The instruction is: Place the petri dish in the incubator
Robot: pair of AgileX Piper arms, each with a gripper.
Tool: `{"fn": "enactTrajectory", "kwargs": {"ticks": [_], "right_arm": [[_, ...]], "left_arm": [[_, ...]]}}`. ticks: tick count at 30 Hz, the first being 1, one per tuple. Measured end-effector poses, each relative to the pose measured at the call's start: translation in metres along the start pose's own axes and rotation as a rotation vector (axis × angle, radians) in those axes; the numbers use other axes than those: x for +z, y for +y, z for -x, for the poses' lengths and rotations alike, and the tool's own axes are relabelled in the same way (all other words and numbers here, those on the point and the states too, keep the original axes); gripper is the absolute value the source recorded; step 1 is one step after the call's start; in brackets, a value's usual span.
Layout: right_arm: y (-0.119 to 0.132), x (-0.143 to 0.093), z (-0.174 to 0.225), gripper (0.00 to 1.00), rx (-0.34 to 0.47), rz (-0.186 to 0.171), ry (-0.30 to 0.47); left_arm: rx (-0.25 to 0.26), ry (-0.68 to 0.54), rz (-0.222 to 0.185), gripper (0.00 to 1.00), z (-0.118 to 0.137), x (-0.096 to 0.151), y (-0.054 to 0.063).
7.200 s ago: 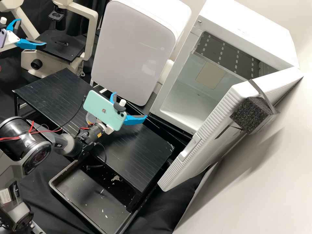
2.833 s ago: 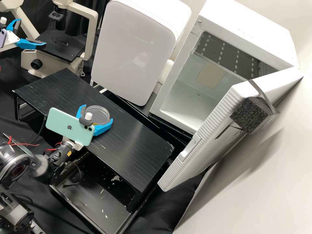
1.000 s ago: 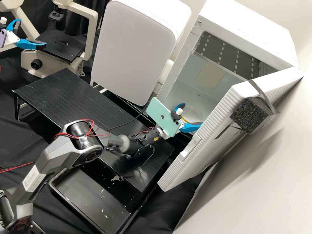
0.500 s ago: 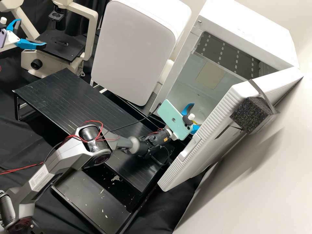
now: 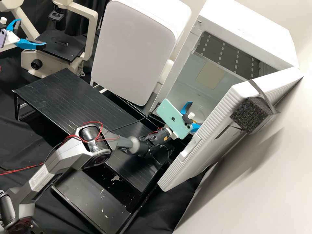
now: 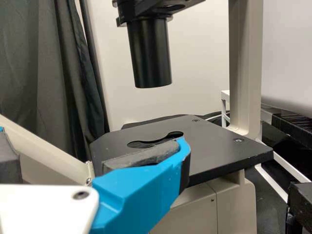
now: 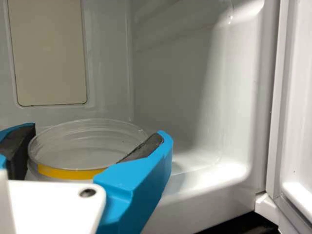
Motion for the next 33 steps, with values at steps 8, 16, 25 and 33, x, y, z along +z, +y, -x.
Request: {"fn": "enactTrajectory", "kwargs": {"ticks": [8,16,25,33], "right_arm": [[-0.001,-0.001,0.0,1.0,-0.016,0.018,0.01],[-0.004,-0.002,0.0,1.0,-0.037,0.041,0.022],[-0.001,0.004,0.012,1.0,-0.044,0.017,0.013],[0.02,0.01,0.054,1.0,-0.026,-0.003,0.006]], "left_arm": [[0.0,0.0,0.0,1.0,0.0,0.0,0.0],[0.0,0.0,0.0,1.0,0.0,0.0,0.0],[0.0,0.0,0.0,1.0,0.0,0.0,0.0],[0.0,0.0,0.0,1.0,0.0,0.0,0.0]]}}
